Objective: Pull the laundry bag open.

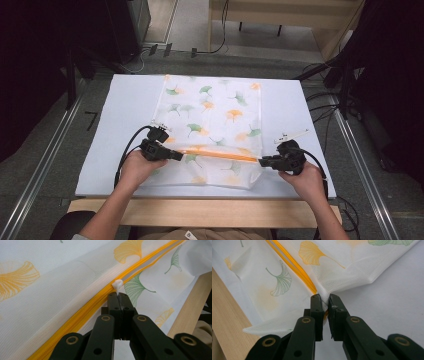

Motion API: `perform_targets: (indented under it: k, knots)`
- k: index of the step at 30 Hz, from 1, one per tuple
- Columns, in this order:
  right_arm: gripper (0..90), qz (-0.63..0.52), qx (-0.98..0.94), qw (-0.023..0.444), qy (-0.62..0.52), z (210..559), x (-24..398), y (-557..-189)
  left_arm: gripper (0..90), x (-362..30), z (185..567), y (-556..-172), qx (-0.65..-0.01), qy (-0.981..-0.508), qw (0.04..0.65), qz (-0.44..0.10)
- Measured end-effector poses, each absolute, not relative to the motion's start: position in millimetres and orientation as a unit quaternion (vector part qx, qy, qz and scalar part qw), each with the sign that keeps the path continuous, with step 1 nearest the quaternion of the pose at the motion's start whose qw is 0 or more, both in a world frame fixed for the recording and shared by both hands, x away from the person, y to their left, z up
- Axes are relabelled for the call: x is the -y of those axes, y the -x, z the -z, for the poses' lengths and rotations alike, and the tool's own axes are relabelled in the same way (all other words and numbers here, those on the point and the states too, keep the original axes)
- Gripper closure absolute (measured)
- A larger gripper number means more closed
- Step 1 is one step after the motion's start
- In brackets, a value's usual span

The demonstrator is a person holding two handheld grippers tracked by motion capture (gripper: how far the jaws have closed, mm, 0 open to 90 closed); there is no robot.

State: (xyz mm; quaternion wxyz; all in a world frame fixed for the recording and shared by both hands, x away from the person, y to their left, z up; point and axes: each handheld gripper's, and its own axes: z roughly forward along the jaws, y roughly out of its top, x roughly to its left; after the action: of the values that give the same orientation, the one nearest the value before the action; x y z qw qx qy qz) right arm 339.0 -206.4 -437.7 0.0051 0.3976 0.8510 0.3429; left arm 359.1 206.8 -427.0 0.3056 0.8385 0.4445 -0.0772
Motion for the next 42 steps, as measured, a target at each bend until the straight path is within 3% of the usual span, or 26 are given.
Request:
perform_targets:
  k: [16,42]
  knots:
    - [84.8,-0.335,-0.855,0.013,-0.396,437,208,-342,90.0,-238,431,-357,-0.468,-0.829,0.297,0.076]
    - [84.9,-0.332,-0.857,0.01,-0.393,437,202,-342,90.0,-247,431,-346,-0.455,-0.829,0.318,0.062]
